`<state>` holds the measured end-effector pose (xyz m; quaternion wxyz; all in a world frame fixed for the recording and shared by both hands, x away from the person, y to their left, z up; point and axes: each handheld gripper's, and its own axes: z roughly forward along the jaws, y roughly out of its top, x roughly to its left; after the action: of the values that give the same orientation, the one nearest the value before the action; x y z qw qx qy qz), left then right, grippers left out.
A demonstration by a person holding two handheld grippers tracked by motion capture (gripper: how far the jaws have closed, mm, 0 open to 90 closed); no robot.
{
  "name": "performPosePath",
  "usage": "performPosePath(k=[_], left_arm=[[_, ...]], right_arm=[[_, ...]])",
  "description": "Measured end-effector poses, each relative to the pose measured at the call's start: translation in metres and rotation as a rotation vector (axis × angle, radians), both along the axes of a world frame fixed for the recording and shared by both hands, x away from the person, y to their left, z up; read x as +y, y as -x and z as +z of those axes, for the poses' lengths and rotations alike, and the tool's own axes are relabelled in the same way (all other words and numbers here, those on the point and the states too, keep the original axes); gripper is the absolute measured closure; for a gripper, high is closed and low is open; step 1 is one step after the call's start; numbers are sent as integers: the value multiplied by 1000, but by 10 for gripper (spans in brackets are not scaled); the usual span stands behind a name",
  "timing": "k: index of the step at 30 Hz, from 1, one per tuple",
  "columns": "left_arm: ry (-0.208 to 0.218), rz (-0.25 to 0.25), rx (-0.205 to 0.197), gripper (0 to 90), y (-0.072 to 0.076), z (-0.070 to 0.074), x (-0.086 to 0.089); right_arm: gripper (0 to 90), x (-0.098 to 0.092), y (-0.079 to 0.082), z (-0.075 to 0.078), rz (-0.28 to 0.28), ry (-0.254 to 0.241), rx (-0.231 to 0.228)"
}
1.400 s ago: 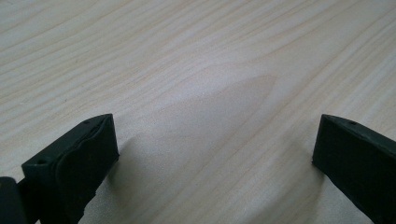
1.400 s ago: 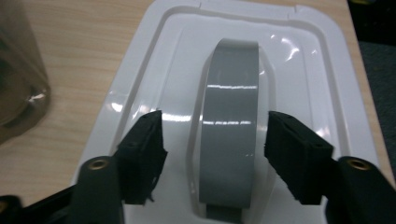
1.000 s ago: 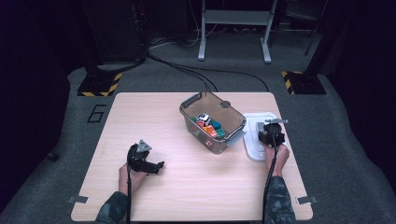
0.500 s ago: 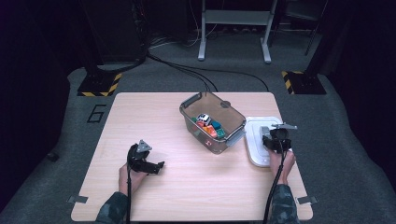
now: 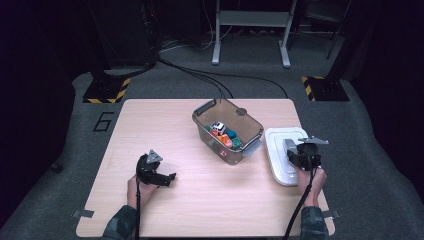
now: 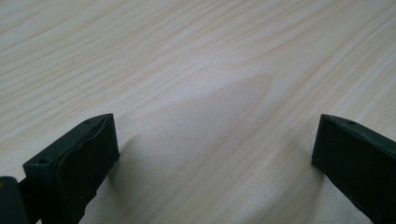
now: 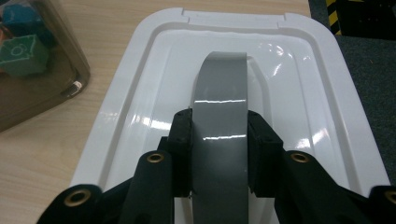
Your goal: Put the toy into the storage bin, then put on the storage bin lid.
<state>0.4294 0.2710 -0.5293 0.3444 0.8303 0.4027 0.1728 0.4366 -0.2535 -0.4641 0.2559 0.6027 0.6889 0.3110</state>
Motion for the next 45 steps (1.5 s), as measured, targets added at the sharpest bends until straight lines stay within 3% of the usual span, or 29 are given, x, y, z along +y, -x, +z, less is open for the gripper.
performPosePath(k=[12, 24, 28, 36, 45], left_arm=[[-1, -1, 0, 5, 0, 0, 0], [-1, -3, 0, 8, 0, 0, 0], [-1, -2, 0, 8, 0, 0, 0], [-1, -2, 0, 8, 0, 0, 0], [1, -2, -2, 8, 0, 0, 0]], right_arm=[[675, -2, 8, 17, 22, 5, -10], [675, -5, 5, 54, 12, 22, -36], [675, -3, 2, 67, 26, 41, -41], [675, 1, -4, 91, 46, 34, -69], [675, 15, -12, 109, 110, 24, -99]])
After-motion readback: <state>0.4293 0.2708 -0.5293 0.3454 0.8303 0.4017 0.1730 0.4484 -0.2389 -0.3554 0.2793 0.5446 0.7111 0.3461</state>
